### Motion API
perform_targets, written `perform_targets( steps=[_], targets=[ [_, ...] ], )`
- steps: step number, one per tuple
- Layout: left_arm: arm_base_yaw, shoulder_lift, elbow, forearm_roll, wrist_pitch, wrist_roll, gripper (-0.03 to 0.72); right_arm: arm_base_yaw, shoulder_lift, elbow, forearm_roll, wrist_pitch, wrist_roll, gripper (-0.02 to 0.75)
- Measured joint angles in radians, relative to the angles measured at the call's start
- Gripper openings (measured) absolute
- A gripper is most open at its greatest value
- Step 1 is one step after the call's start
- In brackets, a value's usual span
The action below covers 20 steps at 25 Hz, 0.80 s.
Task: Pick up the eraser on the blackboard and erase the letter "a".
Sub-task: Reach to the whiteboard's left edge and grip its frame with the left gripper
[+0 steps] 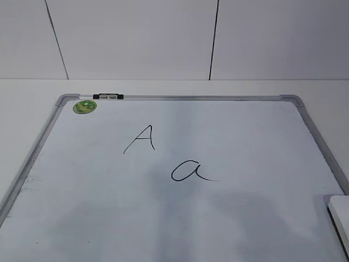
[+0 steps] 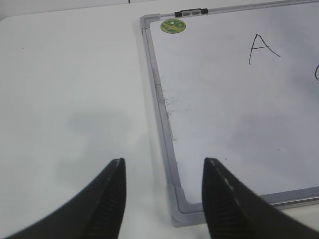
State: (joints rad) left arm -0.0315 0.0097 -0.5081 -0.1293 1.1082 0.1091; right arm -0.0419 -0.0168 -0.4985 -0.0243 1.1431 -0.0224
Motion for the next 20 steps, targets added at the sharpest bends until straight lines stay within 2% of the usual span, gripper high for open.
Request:
perform_targets(
  steps=[20],
  targets=[
    [0.000, 0.000, 0.000, 0.000, 0.000, 0.000, 0.371, 0.000, 0.000, 0.000, 0.000, 0.000, 0.000, 0.592]
  ],
)
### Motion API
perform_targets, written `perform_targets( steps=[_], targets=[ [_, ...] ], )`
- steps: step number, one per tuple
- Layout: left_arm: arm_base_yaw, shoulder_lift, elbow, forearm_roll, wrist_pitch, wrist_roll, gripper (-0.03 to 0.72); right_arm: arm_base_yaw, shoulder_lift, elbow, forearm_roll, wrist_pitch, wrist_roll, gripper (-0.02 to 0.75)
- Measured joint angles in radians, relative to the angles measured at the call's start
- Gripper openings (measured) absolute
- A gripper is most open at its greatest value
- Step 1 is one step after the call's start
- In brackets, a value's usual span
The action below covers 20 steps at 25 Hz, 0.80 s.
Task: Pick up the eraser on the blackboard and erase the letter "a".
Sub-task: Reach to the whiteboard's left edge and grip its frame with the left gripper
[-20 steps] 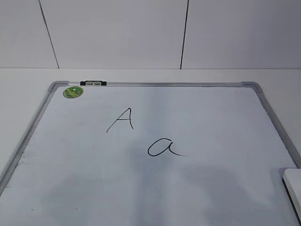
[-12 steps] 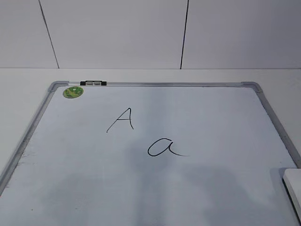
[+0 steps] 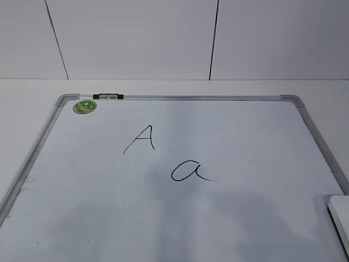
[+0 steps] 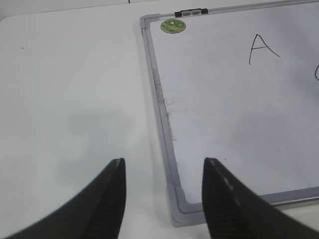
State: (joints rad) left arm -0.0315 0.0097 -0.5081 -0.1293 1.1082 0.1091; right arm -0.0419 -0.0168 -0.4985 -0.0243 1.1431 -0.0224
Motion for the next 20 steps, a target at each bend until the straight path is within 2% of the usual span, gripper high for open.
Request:
perform_targets(
  steps=[20],
  targets=[
    [0.000, 0.000, 0.000, 0.000, 0.000, 0.000, 0.371, 0.000, 0.008, -0.002, 0.014, 0.000, 0.000, 0.592]
  ],
)
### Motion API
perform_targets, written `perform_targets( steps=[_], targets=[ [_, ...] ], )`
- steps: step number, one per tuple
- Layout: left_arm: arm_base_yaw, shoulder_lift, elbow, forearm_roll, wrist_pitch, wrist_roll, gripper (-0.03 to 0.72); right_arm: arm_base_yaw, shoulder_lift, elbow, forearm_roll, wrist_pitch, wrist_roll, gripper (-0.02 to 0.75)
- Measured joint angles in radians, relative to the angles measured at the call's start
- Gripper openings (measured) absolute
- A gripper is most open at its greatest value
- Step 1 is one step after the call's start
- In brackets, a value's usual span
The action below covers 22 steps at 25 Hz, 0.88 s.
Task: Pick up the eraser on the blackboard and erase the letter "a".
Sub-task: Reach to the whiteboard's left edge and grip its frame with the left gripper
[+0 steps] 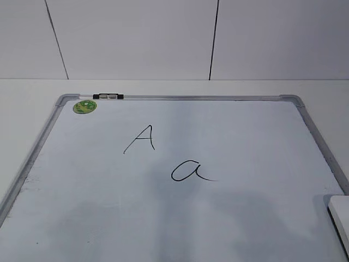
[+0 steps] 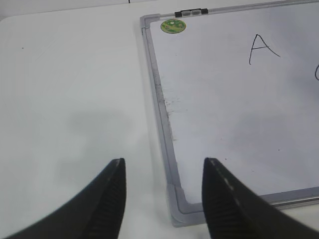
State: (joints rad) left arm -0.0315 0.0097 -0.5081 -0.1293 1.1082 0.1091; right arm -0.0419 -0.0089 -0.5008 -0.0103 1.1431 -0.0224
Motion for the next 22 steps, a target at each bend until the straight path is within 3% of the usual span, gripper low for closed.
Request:
perform_targets(
  steps=[15, 22],
  targets=[
    [0.000, 0.000, 0.000, 0.000, 0.000, 0.000, 0.371, 0.000, 0.490, -0.119, 0.010, 0.000, 0.000, 0.592],
    [0.000, 0.000, 0.000, 0.000, 0.000, 0.000, 0.371, 0.000, 0.627, -0.119, 0.082, -0.023, 0.000, 0.592]
  ],
)
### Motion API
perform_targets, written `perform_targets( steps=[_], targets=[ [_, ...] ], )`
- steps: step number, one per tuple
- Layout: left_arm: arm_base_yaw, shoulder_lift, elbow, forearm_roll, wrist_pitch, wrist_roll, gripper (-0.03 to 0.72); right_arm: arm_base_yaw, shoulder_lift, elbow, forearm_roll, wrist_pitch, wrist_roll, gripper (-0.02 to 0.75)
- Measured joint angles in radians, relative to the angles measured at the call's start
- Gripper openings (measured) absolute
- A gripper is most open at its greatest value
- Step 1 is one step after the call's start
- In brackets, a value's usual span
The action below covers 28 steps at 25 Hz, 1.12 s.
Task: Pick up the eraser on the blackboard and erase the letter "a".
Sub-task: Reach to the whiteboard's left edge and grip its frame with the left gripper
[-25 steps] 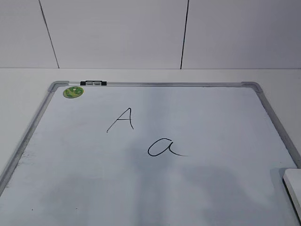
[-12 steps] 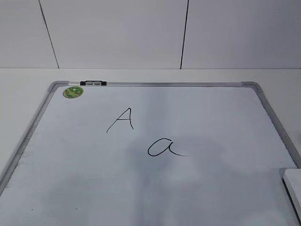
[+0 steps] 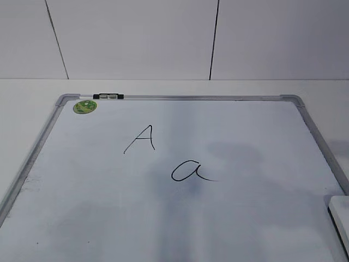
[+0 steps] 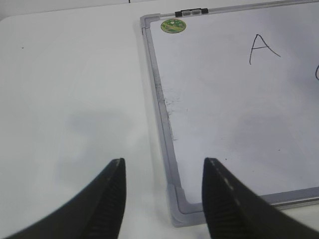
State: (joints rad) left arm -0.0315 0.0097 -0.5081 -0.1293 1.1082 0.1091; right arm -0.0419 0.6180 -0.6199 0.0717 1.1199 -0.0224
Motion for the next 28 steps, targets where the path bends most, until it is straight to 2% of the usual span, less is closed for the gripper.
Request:
perform_targets(
  steps=[16, 28],
  targets=[
    [0.000, 0.000, 0.000, 0.000, 0.000, 0.000, 0.371, 0.016, 0.251, 0.000, 0.024, 0.027, -0.020, 0.592],
    [0.000, 0.000, 0.000, 0.000, 0.000, 0.000, 0.371, 0.016, 0.460, -0.009, 0.045, -0.068, -0.055, 0.592]
  ],
)
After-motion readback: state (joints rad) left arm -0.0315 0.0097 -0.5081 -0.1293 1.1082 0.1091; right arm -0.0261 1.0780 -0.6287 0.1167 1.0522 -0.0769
